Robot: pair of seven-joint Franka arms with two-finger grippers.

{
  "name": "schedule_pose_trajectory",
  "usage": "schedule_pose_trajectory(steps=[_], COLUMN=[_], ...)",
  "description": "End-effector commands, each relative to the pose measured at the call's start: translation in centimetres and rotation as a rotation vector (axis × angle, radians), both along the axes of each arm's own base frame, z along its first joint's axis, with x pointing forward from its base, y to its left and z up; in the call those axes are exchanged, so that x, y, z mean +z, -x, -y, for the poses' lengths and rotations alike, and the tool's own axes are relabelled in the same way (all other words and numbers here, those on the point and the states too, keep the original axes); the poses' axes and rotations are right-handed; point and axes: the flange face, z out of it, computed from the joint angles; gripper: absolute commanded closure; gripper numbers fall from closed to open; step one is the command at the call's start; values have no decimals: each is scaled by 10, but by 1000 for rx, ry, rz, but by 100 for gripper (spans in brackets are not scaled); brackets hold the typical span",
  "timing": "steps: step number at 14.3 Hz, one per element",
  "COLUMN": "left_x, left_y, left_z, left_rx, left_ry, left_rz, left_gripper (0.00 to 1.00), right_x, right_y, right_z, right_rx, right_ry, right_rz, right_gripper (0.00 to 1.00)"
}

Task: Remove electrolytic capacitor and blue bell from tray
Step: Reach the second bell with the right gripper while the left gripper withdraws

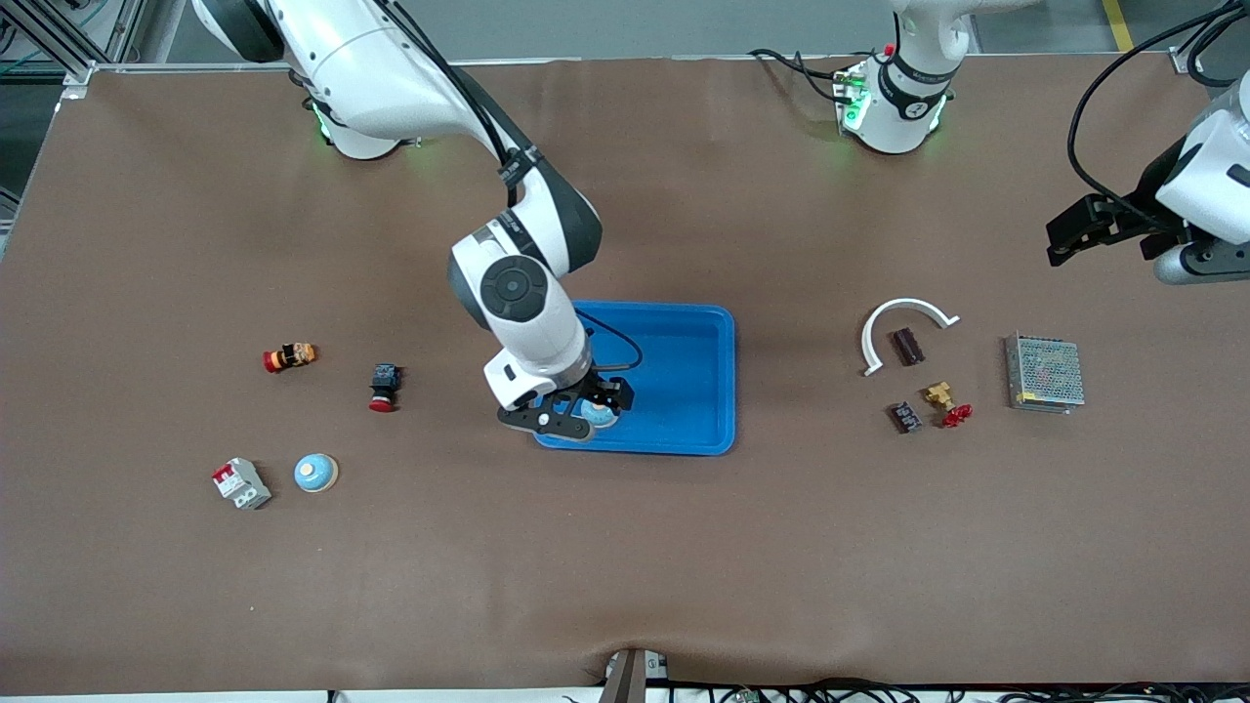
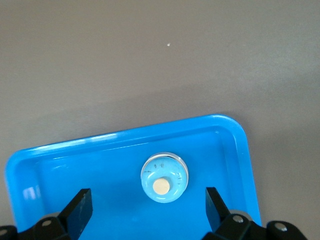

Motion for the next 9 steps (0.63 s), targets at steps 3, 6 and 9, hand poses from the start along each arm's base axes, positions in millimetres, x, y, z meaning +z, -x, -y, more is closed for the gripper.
schedule_pose_trajectory(steps=[3, 6, 9], left_x=[11, 6, 6], left_y=[21, 18, 17], left_z=[2, 3, 2], left_rx=[-16, -15, -12], left_ry=[11, 22, 23], left_rz=[-4, -11, -8], left_gripper=[0, 0, 0], right_x=[-26, -46, -59], right_y=[7, 10, 14], right_z=[-9, -14, -20], right_rx=[11, 19, 28], right_ry=[70, 67, 61], right_rz=[24, 28, 32], right_gripper=[0, 0, 0])
